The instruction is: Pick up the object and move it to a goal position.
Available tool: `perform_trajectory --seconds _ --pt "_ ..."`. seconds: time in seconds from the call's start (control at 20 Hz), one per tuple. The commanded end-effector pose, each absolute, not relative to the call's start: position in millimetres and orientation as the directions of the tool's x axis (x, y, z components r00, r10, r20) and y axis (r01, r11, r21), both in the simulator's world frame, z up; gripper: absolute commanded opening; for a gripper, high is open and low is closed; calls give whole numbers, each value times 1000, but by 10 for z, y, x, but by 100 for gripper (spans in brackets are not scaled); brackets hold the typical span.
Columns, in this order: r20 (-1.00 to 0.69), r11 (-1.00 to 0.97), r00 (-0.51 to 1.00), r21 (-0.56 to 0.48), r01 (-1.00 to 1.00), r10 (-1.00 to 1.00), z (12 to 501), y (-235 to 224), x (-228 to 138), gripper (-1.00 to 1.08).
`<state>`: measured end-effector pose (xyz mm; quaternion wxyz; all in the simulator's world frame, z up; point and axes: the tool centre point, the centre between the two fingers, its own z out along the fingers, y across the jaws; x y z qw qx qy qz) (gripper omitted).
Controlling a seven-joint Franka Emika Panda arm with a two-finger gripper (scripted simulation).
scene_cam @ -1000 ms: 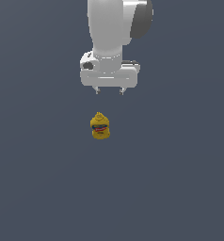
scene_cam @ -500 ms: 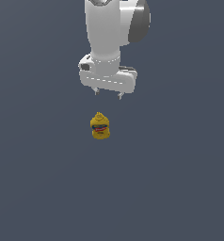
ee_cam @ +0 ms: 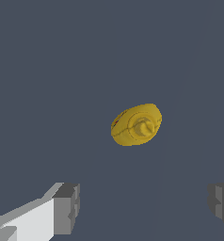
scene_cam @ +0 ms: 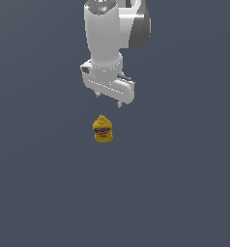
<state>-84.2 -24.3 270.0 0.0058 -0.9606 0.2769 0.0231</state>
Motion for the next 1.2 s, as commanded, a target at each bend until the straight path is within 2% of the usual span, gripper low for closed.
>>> perform_trajectory --seconds 0.0,1.15 --pt "-44 -808 807 4 -590 -589 2666 -266 -829 100" --pt "-13 -313 313 9 -950 -950 2363 -487 -726 100"
